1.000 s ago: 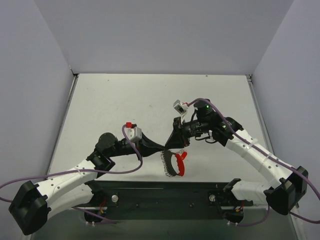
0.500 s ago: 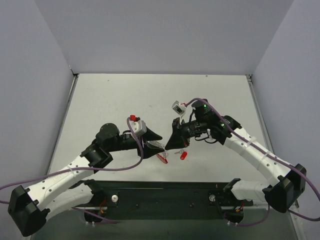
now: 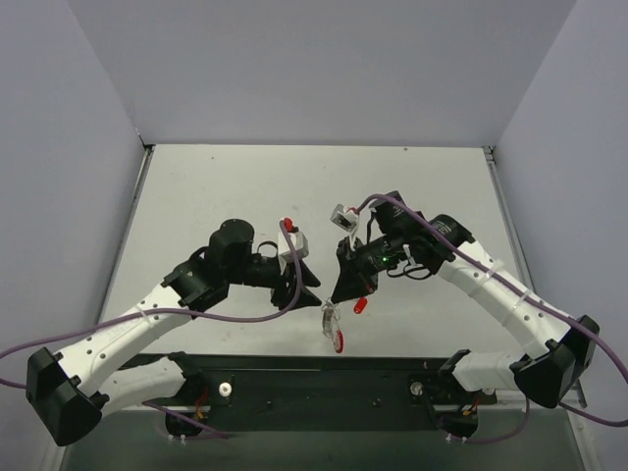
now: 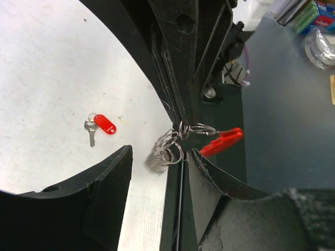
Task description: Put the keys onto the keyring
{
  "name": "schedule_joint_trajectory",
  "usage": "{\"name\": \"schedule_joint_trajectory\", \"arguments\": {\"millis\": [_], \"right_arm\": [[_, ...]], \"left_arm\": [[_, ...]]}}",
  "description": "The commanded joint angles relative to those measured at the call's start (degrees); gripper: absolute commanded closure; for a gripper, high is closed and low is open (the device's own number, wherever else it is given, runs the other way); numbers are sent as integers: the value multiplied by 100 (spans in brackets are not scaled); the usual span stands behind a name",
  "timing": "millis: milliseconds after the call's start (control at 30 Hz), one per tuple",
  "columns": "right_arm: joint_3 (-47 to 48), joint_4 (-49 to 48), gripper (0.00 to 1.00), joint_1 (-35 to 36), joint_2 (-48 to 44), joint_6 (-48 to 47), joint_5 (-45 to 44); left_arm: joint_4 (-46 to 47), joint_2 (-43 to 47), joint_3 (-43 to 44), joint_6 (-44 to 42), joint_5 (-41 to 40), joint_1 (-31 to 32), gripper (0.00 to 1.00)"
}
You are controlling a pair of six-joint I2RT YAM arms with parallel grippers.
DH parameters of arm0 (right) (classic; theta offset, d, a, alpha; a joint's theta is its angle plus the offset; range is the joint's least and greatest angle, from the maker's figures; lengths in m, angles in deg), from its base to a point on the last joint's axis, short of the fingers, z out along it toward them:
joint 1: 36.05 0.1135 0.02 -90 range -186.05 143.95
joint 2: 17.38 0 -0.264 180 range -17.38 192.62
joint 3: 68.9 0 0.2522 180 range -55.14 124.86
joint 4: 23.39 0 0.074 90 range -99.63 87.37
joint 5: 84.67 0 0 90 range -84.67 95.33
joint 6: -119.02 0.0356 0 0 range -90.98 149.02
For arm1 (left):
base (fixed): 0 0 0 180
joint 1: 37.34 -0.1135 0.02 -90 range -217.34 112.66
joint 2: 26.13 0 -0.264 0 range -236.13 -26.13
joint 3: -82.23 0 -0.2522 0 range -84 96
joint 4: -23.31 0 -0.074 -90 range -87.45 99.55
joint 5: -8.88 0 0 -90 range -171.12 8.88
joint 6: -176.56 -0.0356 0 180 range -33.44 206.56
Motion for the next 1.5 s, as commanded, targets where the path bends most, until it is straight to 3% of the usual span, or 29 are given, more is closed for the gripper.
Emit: {"name": "schedule_joint_trajectory", "arguments": {"millis": [0,800,933,1267,1367,1400,1467], "right_arm": [[280,576,100,132,125,-406,67],[465,787,100,290,257,-547,-65],[456,778,100,290,222,-547,-152],[483,761,100,290,178,-556,-231],[474,761,100,282,178,-556,-249],[483,761,100,282,187,-564,-232],[483,761,100,290,178,-564,-214]], "left_arm": [[-319,77,313,-170,495,7,44],[85,-827,744,138,1067,279,51],[-46,-977,823,76,1058,323,59],[-433,-1021,894,-195,1006,367,61],[-512,-1030,894,-257,1032,359,70],[-539,-1030,894,-267,1032,359,85],[-557,-1039,885,-284,1023,359,94]]}}
